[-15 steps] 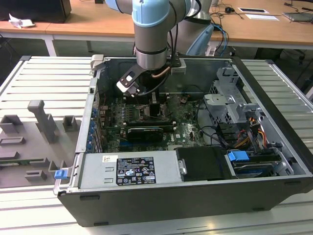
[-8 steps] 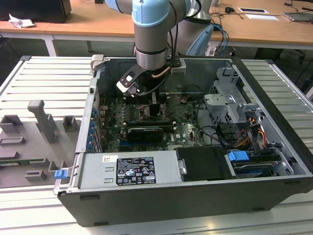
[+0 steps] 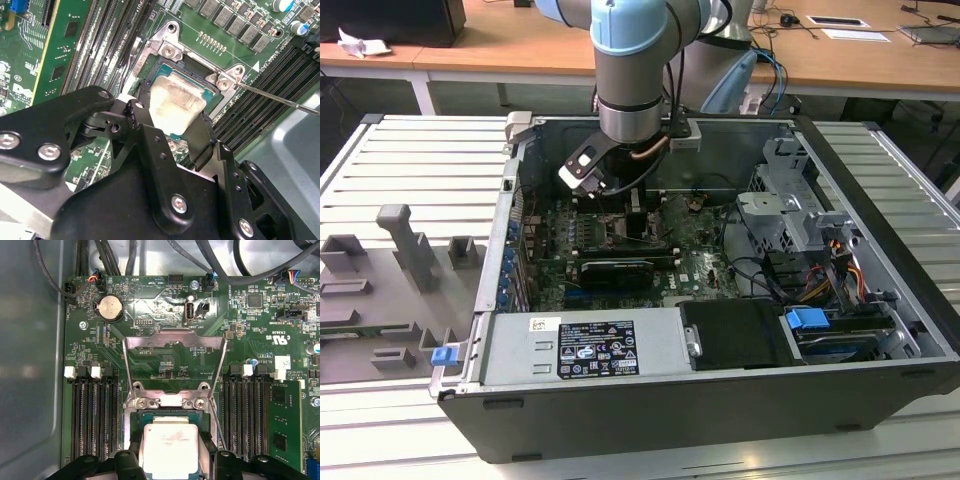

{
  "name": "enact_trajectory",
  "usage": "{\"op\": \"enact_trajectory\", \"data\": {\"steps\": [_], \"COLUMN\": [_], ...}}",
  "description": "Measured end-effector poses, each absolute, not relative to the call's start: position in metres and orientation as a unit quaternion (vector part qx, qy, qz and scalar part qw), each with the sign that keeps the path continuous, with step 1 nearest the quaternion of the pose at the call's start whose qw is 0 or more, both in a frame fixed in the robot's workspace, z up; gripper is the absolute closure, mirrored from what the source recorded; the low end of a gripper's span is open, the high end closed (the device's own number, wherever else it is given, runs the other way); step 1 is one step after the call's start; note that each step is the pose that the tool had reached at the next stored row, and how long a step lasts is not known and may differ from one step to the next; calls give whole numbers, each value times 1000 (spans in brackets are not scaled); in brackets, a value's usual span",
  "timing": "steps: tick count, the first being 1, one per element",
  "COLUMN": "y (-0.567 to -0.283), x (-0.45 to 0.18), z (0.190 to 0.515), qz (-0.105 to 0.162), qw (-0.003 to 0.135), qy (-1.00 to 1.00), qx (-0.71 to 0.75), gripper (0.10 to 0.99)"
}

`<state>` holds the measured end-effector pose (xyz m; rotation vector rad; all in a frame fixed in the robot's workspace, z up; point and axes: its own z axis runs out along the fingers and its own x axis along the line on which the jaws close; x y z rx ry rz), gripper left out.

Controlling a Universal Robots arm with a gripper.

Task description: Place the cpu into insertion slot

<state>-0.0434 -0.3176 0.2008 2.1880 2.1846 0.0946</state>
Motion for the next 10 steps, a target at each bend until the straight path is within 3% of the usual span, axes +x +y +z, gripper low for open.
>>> {"op": "enact_trajectory", "data": {"steps": [1,2,10], "y": [-318,-318,-318], "x": [-43,-43,-43], "z": [201,201,214], "qz": [30,30,30], "qw": [24,24,24], "qy": [706,706,706], "qx": [707,707,707], "gripper": [549,482,502]}}
